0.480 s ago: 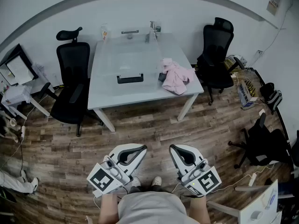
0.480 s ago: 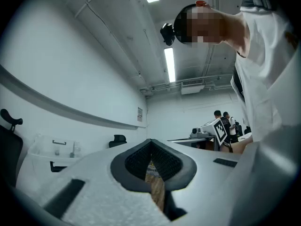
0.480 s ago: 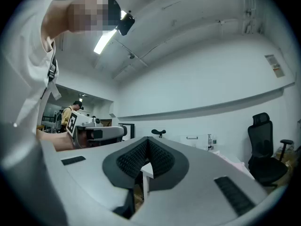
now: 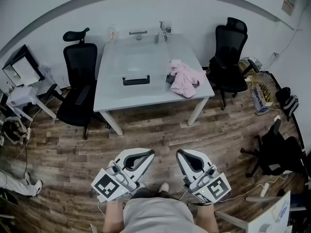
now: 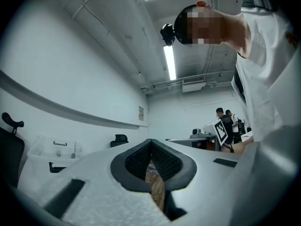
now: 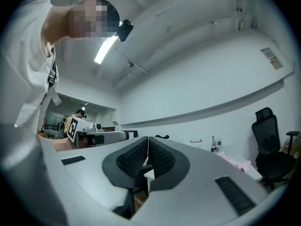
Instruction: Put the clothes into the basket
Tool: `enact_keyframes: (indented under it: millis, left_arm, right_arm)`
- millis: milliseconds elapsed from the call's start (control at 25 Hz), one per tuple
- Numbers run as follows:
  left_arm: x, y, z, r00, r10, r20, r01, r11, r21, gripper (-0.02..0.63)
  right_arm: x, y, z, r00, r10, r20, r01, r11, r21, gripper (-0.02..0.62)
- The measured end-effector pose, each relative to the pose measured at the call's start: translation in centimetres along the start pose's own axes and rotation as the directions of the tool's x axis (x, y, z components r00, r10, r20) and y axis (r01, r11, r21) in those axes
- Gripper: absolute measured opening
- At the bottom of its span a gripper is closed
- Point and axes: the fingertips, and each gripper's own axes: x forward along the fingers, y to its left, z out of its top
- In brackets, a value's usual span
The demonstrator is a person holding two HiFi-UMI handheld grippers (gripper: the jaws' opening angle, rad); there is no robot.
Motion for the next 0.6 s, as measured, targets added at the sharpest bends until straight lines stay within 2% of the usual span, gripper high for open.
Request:
enact_keyframes:
  millis: [240,600]
  left_arm:
    - [1.2,-0.3,-0.1,1.000,-0.002,-0.012,0.002,1.000,0.010,0.005]
    - [3.9,3.5,-1.3,0.999,-0.032,-0.022,0.032,0.999,-0.001,0.005]
  right_arm:
    - [-0.4,-0.7,-0.2,1.000,0.020,0.009,-0.020,0.999,0.029,0.008]
    - [2.6,-4.2,-1.0,1.000,-0.024,-0.016,0.023,0.999,-0.037,0.006]
